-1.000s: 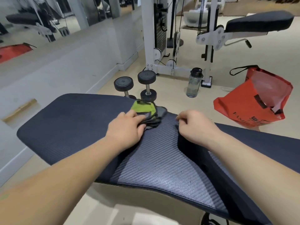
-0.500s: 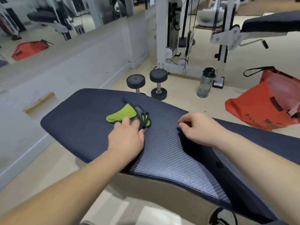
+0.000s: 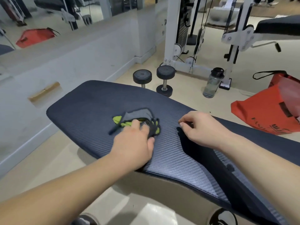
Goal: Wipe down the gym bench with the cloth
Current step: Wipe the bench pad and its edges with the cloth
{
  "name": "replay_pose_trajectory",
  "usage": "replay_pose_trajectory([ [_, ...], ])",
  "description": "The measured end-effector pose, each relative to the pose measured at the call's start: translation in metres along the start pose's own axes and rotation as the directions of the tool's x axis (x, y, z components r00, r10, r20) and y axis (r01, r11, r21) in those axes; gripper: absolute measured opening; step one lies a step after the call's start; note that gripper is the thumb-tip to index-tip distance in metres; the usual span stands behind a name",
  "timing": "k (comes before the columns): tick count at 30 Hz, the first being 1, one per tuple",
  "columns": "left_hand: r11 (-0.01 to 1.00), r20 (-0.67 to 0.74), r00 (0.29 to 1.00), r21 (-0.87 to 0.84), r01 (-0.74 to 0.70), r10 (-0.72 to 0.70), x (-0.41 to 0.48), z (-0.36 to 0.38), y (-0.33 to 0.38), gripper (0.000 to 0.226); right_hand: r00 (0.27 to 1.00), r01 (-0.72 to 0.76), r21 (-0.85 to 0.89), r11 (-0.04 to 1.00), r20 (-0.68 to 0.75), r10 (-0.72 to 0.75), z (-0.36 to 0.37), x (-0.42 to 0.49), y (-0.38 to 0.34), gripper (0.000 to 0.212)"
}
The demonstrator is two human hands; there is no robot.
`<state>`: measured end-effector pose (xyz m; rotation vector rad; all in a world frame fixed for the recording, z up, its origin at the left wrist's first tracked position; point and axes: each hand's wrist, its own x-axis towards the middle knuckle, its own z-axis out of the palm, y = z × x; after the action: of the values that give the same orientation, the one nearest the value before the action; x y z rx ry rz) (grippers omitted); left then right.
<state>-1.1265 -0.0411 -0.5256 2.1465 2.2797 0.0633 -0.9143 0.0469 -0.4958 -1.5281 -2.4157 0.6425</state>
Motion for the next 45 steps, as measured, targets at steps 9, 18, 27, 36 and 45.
replay_pose_trajectory([
  [9, 0.996, 0.044, 0.998, -0.081, -0.038, 0.042, 0.046, -0.001, 0.027, 0.044, 0.996, -0.068, 0.047, 0.997, -0.047, 0.070, -0.014, -0.020, 0.024, 0.031],
  [18, 0.951, 0.029, 0.962, -0.160, -0.263, 0.271, 0.055, 0.004, 0.098, 0.045, 0.943, -0.292, 0.071, 0.954, -0.146, 0.300, -0.047, -0.062, 0.096, 0.036],
  [27, 0.981, 0.105, 0.979, -0.110, -0.161, 0.172, 0.064, 0.005, 0.135, 0.048, 0.899, -0.437, -0.055, 0.898, -0.002, 0.438, -0.060, -0.069, 0.136, 0.047],
  [36, 0.976, 0.052, 0.982, -0.135, -0.171, 0.179, 0.091, 0.012, 0.193, 0.045, 0.906, -0.421, 0.006, 0.907, 0.047, 0.420, -0.064, -0.073, 0.150, 0.055],
  [45, 0.936, 0.079, 0.934, -0.081, -0.341, 0.347, 0.078, 0.007, 0.187, 0.047, 0.917, -0.399, 0.021, 0.917, 0.033, 0.398, -0.062, -0.073, 0.153, 0.053],
])
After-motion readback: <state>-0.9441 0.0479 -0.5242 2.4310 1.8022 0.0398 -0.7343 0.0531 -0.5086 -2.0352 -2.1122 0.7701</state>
